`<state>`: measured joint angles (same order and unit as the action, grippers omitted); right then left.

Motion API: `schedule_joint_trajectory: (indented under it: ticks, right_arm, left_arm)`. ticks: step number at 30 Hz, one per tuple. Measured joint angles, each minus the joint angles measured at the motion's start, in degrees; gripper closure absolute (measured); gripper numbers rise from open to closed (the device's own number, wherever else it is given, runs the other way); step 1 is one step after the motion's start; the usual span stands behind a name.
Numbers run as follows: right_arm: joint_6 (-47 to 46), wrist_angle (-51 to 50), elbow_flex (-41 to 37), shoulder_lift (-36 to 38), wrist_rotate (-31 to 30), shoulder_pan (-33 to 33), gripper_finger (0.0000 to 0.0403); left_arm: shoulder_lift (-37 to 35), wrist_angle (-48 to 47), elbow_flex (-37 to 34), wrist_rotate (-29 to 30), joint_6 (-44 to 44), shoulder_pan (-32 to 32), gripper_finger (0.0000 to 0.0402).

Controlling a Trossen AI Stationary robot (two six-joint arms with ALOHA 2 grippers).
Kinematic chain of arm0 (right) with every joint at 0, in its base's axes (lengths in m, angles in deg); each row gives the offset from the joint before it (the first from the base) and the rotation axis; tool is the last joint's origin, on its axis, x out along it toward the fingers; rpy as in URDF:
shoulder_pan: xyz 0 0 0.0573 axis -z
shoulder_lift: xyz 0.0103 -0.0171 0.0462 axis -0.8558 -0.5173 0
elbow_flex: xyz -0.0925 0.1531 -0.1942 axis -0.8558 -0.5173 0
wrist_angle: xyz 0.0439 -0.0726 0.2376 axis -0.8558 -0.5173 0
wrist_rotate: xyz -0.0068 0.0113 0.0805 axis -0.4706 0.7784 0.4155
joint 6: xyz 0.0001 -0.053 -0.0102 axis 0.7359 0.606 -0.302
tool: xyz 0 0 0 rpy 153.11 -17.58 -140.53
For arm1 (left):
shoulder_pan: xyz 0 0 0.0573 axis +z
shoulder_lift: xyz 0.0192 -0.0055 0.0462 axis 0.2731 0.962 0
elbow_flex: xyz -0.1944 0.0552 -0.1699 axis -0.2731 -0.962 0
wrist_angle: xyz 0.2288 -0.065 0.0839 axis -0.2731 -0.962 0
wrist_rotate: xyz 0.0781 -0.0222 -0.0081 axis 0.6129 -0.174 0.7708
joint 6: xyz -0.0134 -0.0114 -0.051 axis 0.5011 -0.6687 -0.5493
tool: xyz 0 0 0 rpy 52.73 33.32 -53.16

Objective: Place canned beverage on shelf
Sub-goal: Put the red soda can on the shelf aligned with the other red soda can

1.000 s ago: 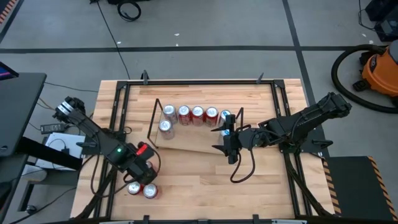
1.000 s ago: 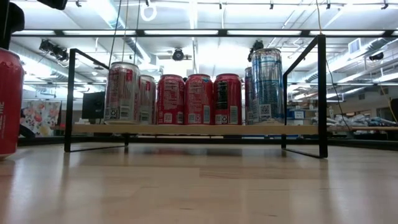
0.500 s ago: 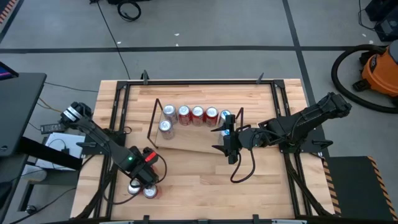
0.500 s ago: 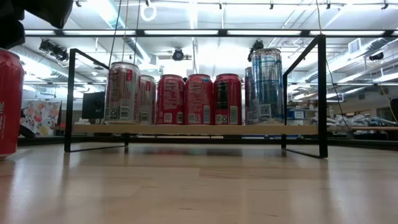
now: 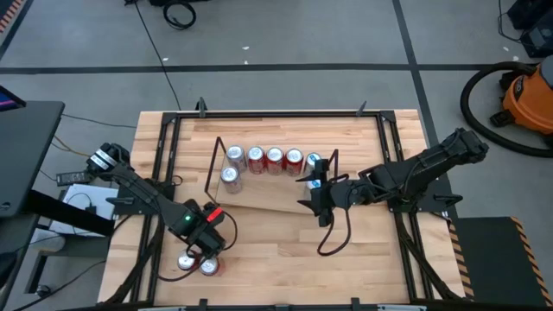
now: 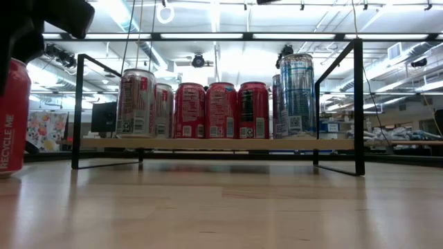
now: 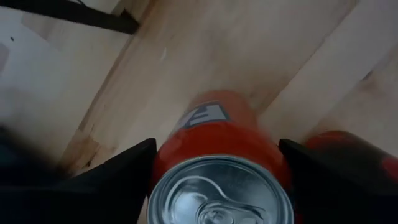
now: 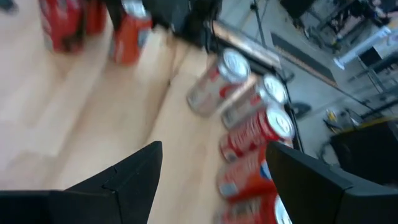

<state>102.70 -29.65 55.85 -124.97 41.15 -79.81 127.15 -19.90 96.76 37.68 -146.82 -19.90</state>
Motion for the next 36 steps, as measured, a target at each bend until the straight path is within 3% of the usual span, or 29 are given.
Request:
schedule_joint_trajectory:
  ticks: [5,12,17,23,29,36]
  right_arm:
    - [-1.79,-4.93,-0.02,1.01,-3.14,-1.2,0.0106]
    - [-3.11,-4.97,-0.02,2.84,-3.38,-1.43,0.0106]
    - [-3.49,-5.93,-0.02,2.84,-3.15,-1.43,0.0106]
    - [-4.17,-6.63,-0.02,2.84,-3.08,-1.43,0.0106]
    - [-6.63,-10.91,-0.02,3.02,-4.16,-1.76,0.0106]
    - [-14.64,-18.58,-0.02,5.87,-8.57,-3.37,0.0106]
  left_arm:
    - [-0.12,0.69,0.14,-0.19,2.66,0.36,0.01]
    - [-0.04,4.5,5.01,-3.75,12.93,3.34,0.0096]
    - [0.68,5.01,10.39,-3.51,21.38,6.71,0.0095]
    - [5.87,3.76,21.57,-3.2,31.82,10.85,0.0095]
    - [13.98,-5.05,33.4,0.33,47.4,14.3,0.0095]
    - [18.03,-4.31,38.2,5.51,71.75,17.97,0.0095]
